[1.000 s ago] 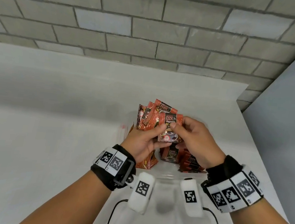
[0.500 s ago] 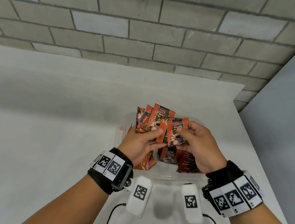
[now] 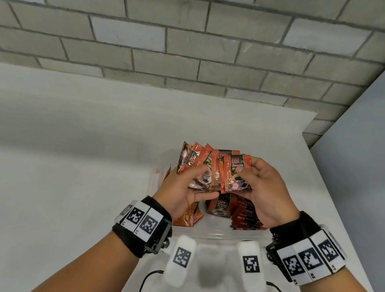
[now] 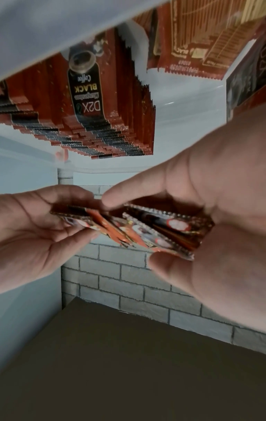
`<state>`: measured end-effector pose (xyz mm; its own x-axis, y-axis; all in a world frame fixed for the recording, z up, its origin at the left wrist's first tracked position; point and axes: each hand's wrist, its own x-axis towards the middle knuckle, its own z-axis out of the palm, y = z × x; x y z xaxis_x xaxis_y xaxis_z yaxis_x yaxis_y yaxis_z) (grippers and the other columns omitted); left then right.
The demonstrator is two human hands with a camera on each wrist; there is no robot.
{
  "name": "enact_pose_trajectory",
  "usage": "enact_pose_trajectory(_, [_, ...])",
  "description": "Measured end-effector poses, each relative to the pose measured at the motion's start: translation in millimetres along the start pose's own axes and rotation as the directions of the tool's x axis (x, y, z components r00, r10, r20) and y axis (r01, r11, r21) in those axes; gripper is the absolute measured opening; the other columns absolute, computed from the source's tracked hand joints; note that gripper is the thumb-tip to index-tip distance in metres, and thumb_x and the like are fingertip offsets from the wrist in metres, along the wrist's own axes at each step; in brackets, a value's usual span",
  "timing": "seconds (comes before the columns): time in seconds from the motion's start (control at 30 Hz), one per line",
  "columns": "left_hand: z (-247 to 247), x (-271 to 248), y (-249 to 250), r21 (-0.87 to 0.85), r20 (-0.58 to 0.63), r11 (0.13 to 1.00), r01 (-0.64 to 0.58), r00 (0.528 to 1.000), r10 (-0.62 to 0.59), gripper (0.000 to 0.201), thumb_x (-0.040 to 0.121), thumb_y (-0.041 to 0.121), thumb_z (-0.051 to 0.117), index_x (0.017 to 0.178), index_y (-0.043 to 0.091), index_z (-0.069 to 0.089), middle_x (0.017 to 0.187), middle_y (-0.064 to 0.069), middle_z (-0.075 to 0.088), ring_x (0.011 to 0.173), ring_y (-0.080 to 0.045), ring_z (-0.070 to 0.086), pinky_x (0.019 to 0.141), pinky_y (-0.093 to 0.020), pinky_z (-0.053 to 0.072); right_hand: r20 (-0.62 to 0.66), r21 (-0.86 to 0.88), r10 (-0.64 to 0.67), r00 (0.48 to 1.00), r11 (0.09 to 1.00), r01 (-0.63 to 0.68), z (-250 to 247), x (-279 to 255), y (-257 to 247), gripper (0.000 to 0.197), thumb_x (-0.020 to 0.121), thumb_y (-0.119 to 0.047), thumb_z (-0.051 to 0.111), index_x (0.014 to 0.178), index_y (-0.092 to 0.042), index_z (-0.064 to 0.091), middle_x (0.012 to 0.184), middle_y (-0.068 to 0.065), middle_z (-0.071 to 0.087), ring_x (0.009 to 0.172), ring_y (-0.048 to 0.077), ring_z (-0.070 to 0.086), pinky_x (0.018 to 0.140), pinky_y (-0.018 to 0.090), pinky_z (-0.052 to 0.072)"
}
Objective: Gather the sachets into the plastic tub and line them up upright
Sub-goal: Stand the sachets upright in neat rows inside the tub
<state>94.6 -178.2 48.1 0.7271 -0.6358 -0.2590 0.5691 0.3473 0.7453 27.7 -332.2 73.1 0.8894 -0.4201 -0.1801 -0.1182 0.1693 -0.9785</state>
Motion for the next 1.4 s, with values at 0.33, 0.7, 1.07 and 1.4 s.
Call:
enact_pose_trajectory(0.33, [-2.2, -1.5, -0.8, 0.082, -0.007, 0.996, -0.021, 1.000, 0.022, 0.050, 0.077, 0.015, 0.066, 0.124, 0.005, 0.056, 0.114, -0.013, 0.069, 0.103, -0.024, 0.067, 0.076, -0.034, 0.059, 0.025, 0.056, 0.086, 0.996, 0.995, -0.087, 0.8, 1.1, 2.5, 0.017, 0.093, -0.008, 0.055, 0.110, -0.011, 0.057, 0.096, 0.006, 0.071, 0.079, 0.018, 0.070, 0.067, 0.034, 0.057])
enact_pose_trajectory(0.7, [-7.5, -5.8, 12.2, 0.396, 0.112, 0.918, -0.023, 0.993, -0.023, 0.018, 0.086, 0.019, 0.062, 0.101, 0.008, 0.064, 0.080, -0.015, 0.073, 0.063, -0.022, 0.070, 0.052, -0.027, 0.057, 0.150, -0.137, 0.019, 0.988, 0.991, 0.002, -7.0, 4.2, -10.4, 0.017, 0.094, -0.003, 0.051, 0.104, -0.013, 0.060, 0.091, 0.001, 0.069, 0.079, 0.011, 0.065, 0.070, 0.027, 0.050])
enact_pose_trajectory(1.07, [-16.9, -0.2, 17.1, 0.441, 0.191, 0.897, 0.044, 0.971, -0.142, 0.036, 0.085, 0.027, 0.058, 0.103, -0.005, 0.059, 0.081, -0.020, 0.071, 0.051, -0.021, 0.065, 0.044, -0.025, 0.053, 0.211, -0.168, 0.056, 0.976, 0.986, -0.020, -12.3, 7.2, -19.2, 0.016, 0.094, -0.005, 0.051, 0.104, -0.014, 0.059, 0.094, 0.003, 0.068, 0.082, 0.016, 0.063, 0.075, 0.031, 0.051])
enact_pose_trajectory(1.4, [-10.9, 2.6, 14.3, 0.352, 0.179, 0.935, -0.035, 0.983, -0.031, 0.053, 0.082, 0.056, 0.040, 0.109, 0.015, 0.061, 0.085, -0.019, 0.069, 0.066, -0.024, 0.067, 0.054, -0.030, 0.057, 0.205, -0.061, 0.118, 0.972, 0.992, -0.107, -5.2, 11.4, -20.0, 0.018, 0.093, -0.005, 0.051, 0.108, -0.014, 0.057, 0.090, 0.006, 0.069, 0.076, 0.015, 0.065, 0.068, 0.029, 0.055])
